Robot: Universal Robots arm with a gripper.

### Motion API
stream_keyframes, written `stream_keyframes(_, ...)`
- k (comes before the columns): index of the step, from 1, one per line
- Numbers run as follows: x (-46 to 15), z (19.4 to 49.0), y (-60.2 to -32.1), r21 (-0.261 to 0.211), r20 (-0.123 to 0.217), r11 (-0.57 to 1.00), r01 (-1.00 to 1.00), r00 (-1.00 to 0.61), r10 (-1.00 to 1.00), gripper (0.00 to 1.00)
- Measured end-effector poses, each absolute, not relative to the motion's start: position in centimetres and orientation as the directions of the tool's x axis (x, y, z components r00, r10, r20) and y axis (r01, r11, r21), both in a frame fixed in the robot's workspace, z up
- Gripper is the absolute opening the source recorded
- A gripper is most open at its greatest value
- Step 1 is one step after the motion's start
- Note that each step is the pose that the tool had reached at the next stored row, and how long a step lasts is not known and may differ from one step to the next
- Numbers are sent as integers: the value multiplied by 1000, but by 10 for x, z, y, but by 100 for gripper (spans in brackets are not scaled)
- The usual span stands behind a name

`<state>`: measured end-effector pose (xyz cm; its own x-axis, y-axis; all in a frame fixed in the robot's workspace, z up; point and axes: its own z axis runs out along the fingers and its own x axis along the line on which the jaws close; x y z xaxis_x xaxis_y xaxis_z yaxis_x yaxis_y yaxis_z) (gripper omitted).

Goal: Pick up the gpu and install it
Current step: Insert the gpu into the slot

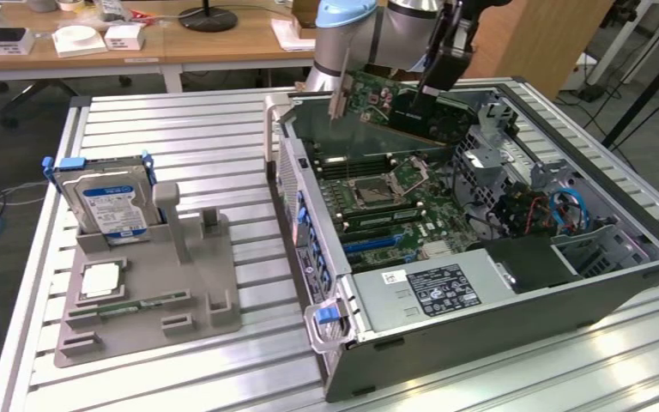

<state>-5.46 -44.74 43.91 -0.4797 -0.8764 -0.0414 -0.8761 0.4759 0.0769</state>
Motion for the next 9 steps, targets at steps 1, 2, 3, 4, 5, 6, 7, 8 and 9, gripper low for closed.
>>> stream_keyframes(1,-55,439,-447,77,-41,471,-879,-475,-879,26)
stream_keyframes(2,-55,439,-447,77,-41,466,-881,-470,-882,26)
stream_keyframes(3,-55,439,-447,77,-41,462,-884,-465,-884,26)
stream_keyframes(4,-55,439,-447,77,-41,457,-886,-461,-887,26)
stream_keyframes(5,-55,439,-447,77,-41,452,-889,-456,-889,26)
stream_keyframes(6,-55,439,-447,77,-41,447,-891,-451,-892,26)
stream_keyframes(7,-55,439,-447,77,-41,442,-893,-446,-894,26)
stream_keyframes(8,-55,439,-447,77,-41,438,-896,-442,-896,26)
stream_keyframes(9,-55,439,-447,77,-41,433,-898,-436,-899,26)
